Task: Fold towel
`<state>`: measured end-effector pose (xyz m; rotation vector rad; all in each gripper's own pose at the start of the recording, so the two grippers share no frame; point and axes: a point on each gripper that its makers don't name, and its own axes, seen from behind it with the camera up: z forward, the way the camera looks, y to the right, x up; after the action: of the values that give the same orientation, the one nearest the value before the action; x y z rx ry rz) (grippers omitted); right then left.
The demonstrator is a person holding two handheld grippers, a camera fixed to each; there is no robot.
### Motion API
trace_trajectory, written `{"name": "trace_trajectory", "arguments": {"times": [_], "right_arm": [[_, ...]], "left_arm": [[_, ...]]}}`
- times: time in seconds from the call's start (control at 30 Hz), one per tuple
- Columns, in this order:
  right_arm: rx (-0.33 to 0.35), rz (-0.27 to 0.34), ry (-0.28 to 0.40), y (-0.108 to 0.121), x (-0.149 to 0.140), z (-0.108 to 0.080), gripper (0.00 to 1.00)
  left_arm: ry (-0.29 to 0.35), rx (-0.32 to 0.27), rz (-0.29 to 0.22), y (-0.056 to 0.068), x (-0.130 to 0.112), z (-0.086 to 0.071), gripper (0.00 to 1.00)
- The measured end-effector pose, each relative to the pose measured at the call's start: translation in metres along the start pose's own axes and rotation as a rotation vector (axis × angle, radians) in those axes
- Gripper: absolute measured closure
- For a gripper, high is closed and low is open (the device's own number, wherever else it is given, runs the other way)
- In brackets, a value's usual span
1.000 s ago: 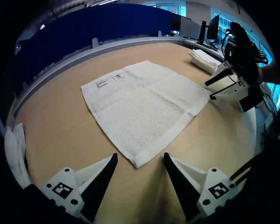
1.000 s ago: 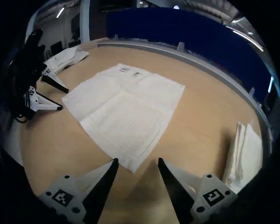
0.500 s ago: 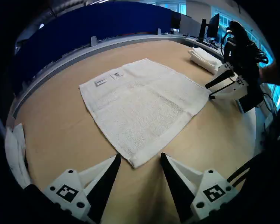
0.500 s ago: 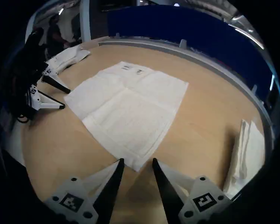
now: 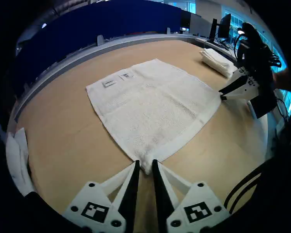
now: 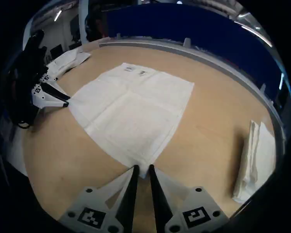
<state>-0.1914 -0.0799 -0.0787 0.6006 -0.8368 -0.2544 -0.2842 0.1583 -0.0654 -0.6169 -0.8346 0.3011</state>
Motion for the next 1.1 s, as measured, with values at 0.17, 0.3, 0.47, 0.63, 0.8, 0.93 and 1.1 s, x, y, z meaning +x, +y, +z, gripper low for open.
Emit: {"name": "trace_trajectory", "arguments": {"times": [0.17, 0.3, 0.47, 0.63, 0.8, 0.93, 1.1], "right_arm": [[0.014, -0.004, 0.004, -0.006, 0.001, 0.0, 0.82], [0.011, -0.001, 0.009, -0.006, 0.002, -0.001, 0.83], [0.019, 0.008, 0.016, -0.005, 0.005, -0.005, 0.83], [0.011, 0.004, 0.034, -0.002, 0.015, -0.013, 0.84], [0.003, -0.007, 0.055, -0.001, 0.027, -0.027, 0.84], [0.001, -0.015, 0.07, -0.003, 0.036, -0.04, 0.83], [0.003, -0.021, 0.083, -0.007, 0.047, -0.057, 0.83]], "left_arm": [[0.0, 0.019, 0.002, -0.002, 0.001, 0.001, 0.9], [-0.003, 0.026, 0.003, -0.002, 0.001, 0.0, 0.9], [-0.01, 0.021, -0.01, 0.0, 0.001, -0.004, 0.91], [-0.005, 0.018, -0.02, 0.003, 0.007, -0.011, 0.91], [0.014, 0.026, -0.015, 0.004, 0.019, -0.025, 0.91], [0.023, 0.031, -0.016, 0.006, 0.029, -0.037, 0.91], [0.021, 0.035, -0.024, 0.007, 0.038, -0.054, 0.91]]}}
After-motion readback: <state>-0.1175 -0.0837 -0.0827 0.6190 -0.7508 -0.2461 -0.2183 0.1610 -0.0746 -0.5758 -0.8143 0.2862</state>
